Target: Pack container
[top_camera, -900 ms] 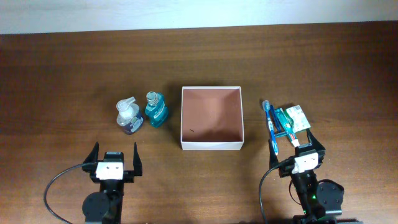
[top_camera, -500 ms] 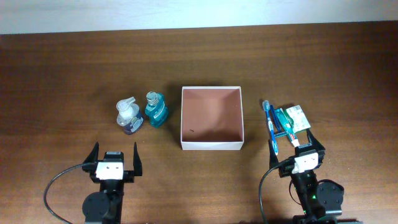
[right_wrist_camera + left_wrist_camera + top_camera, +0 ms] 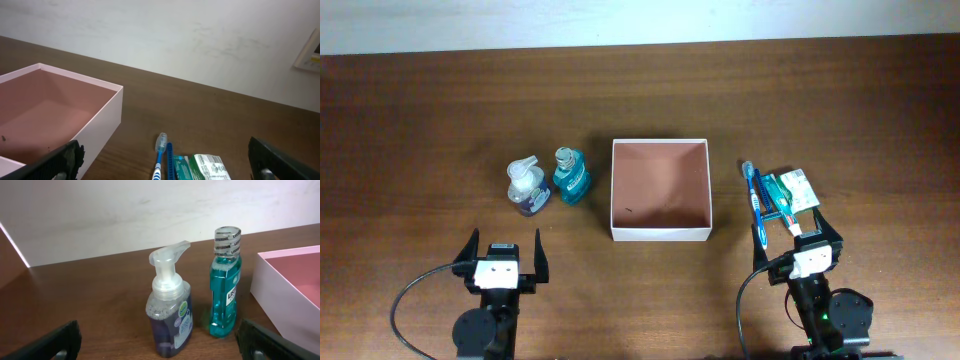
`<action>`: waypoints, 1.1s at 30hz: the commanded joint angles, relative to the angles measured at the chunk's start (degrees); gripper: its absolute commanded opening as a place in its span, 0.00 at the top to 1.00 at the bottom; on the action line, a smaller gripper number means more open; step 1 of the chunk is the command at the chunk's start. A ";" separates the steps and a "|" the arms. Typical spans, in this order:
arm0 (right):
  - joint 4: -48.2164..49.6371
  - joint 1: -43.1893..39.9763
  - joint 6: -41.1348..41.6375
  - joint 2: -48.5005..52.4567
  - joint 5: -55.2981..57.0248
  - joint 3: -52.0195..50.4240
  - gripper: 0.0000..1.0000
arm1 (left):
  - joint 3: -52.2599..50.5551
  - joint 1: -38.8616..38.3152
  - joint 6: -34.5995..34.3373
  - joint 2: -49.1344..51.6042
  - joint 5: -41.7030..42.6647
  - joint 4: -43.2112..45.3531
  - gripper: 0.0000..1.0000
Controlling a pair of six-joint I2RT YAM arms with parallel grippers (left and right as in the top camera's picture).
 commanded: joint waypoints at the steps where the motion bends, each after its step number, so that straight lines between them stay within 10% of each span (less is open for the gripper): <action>1: -0.35 -0.46 0.20 -0.55 0.37 -0.31 0.02 | -0.61 -0.26 0.74 -0.42 -0.63 0.33 0.00; 24: -0.35 -0.46 0.20 -0.55 0.37 -0.31 0.02 | -0.61 -0.22 2.86 -0.42 -2.86 0.59 0.01; 33: -0.35 -0.46 0.20 -0.55 0.37 -0.31 0.02 | -0.61 -0.22 -1.22 -0.42 15.04 3.04 0.00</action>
